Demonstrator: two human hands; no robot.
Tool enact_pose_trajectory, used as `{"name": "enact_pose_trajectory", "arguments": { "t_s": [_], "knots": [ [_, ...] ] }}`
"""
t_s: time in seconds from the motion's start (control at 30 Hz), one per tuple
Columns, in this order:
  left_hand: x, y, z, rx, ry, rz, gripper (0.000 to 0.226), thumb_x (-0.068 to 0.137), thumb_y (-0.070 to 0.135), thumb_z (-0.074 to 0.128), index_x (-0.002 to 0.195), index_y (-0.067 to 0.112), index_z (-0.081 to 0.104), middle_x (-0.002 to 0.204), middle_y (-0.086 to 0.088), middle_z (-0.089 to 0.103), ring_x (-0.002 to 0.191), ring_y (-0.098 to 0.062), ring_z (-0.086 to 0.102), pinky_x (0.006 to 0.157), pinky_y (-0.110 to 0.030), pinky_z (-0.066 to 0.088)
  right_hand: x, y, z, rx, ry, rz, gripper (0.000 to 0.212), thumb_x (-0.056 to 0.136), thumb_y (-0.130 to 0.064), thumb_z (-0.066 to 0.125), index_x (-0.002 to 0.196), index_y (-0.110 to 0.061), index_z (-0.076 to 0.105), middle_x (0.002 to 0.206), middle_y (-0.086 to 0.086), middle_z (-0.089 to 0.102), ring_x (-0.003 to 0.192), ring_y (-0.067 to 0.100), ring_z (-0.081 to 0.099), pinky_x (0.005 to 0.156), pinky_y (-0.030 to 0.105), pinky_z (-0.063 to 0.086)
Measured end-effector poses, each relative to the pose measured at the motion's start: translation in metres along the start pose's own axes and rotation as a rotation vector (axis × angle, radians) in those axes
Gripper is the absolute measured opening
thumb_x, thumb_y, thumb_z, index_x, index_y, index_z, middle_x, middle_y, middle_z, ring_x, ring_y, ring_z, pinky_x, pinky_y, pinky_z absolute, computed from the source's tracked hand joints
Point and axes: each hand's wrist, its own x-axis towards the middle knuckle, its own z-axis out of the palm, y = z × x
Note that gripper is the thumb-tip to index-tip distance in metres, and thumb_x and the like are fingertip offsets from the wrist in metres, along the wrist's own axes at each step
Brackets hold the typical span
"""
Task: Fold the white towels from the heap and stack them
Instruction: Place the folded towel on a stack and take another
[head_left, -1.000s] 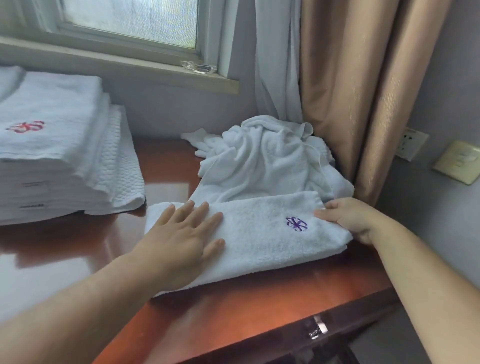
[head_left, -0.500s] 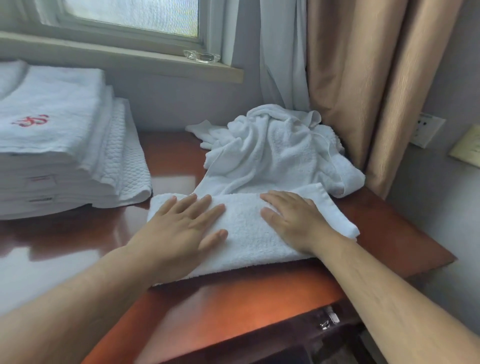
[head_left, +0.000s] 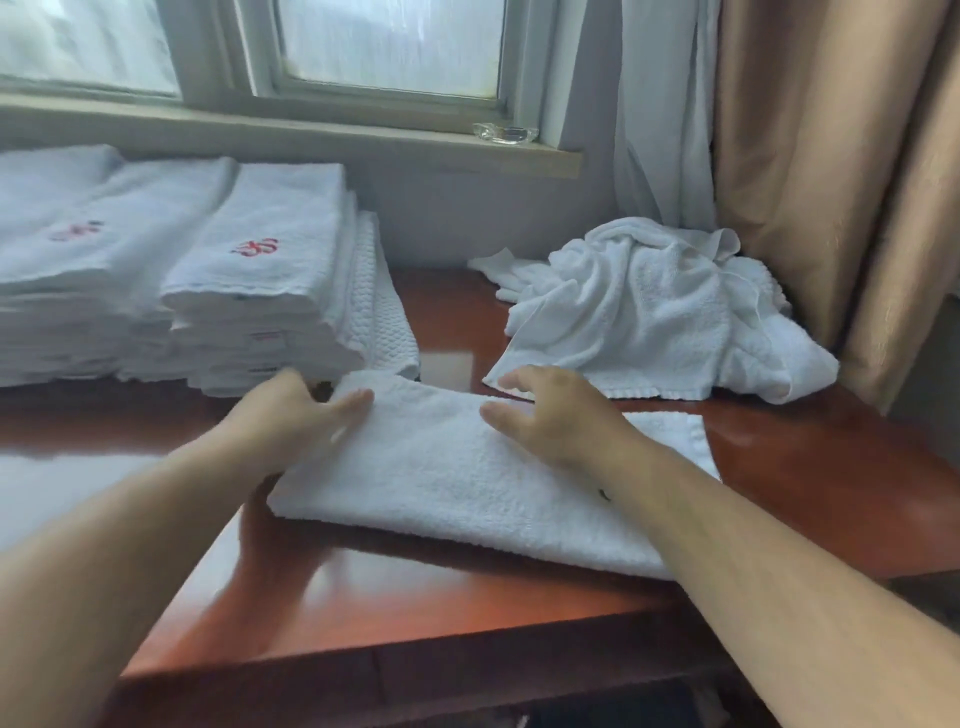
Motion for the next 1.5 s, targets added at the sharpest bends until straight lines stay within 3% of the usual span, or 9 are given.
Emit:
{"name": "enact_pose_trajectory", "arguments": {
  "t_s": [0.2,0.33,0.5,0.7,0.8,0.9,1.0,1.07,1.5],
  "knots": [
    [-0.03,0.0,-0.018,-0.294,-0.312,0.045,0.036,0.072,0.043,0.083,0.095,0.016,0.077,0.089,0.001,0.078,0.084,-0.017,0.075,0.087,-0.042,0.06,0.03,-0.017,0.01,0.134,-0.217,-0.069,0.063,0.079,-0.066,0.074,0.129,-0.031,0.061,0.12,-0.016,0.067,0.107,0.003,0.061,0.09,0.022,0.046],
    [-0.037,0.008,-0.049,-0.263,-0.199,0.227,0.024,0.088,0.033,0.076,0.105,0.02,0.067,0.1,0.001,0.075,0.097,-0.019,0.071,0.092,-0.046,0.056,0.04,-0.046,-0.003,0.188,-0.298,-0.144,0.04,0.07,-0.058,0.086,0.095,-0.031,0.069,0.086,-0.014,0.074,0.076,-0.001,0.068,0.066,0.015,0.05],
    [-0.043,0.013,-0.125,-0.189,-0.095,0.316,0.028,0.085,0.03,0.08,0.105,0.016,0.066,0.1,-0.005,0.074,0.095,-0.022,0.07,0.087,-0.043,0.056,0.048,-0.107,-0.03,0.362,-0.5,-0.231,0.042,0.076,-0.029,0.09,0.112,-0.014,0.074,0.107,0.01,0.077,0.101,0.032,0.073,0.092,0.049,0.059],
    [-0.057,0.002,-0.208,-0.028,0.267,0.447,0.027,0.076,0.044,0.085,0.09,0.032,0.066,0.085,0.012,0.067,0.089,-0.016,0.064,0.078,-0.03,0.05,0.047,-0.179,-0.031,0.654,-0.508,-0.383,0.042,0.074,-0.024,0.084,0.111,-0.007,0.075,0.111,0.016,0.075,0.102,0.034,0.073,0.088,0.044,0.059],
    [-0.067,-0.019,-0.232,-0.238,0.403,0.396,0.084,0.073,0.059,0.081,0.145,0.036,0.043,0.126,0.011,0.061,0.117,-0.013,0.057,0.105,-0.039,0.044,0.039,-0.21,-0.031,0.873,-0.382,-0.437,0.032,0.075,-0.02,0.084,0.104,-0.009,0.077,0.106,0.017,0.076,0.091,0.033,0.075,0.074,0.038,0.06],
    [-0.084,-0.052,-0.222,-0.715,0.159,0.2,0.111,0.061,0.08,0.073,0.154,0.036,0.03,0.142,0.004,0.057,0.125,-0.016,0.058,0.108,-0.049,0.044,0.032,-0.235,-0.028,1.03,-0.278,-0.487,0.028,0.076,-0.019,0.083,0.101,-0.008,0.078,0.106,0.018,0.076,0.092,0.034,0.075,0.075,0.039,0.061],
    [-0.095,-0.085,-0.188,-0.988,-0.156,0.174,0.073,0.073,0.067,0.07,0.135,0.031,0.056,0.13,-0.001,0.068,0.113,-0.023,0.069,0.081,-0.044,0.06,0.029,-0.258,-0.025,1.193,-0.196,-0.47,0.034,0.075,-0.015,0.082,0.106,-0.004,0.074,0.104,0.016,0.077,0.089,0.031,0.075,0.073,0.038,0.061],
    [-0.098,-0.1,-0.168,-1.014,-0.206,0.247,0.055,0.084,0.049,0.069,0.132,0.023,0.062,0.127,-0.006,0.07,0.117,-0.027,0.067,0.091,-0.044,0.057,0.029,-0.273,-0.023,1.284,-0.169,-0.453,0.036,0.081,-0.009,0.078,0.115,-0.001,0.069,0.108,0.017,0.076,0.092,0.033,0.074,0.077,0.042,0.061],
    [-0.063,-0.146,-0.191,-0.906,0.068,0.147,0.029,0.102,0.032,0.054,0.124,0.014,0.062,0.112,-0.005,0.076,0.104,-0.024,0.072,0.093,-0.042,0.058,0.114,-0.347,0.001,1.304,-0.229,-0.419,0.035,0.091,-0.012,0.072,0.125,-0.009,0.066,0.115,0.011,0.075,0.104,0.035,0.073,0.084,0.048,0.061]
  ]
}}
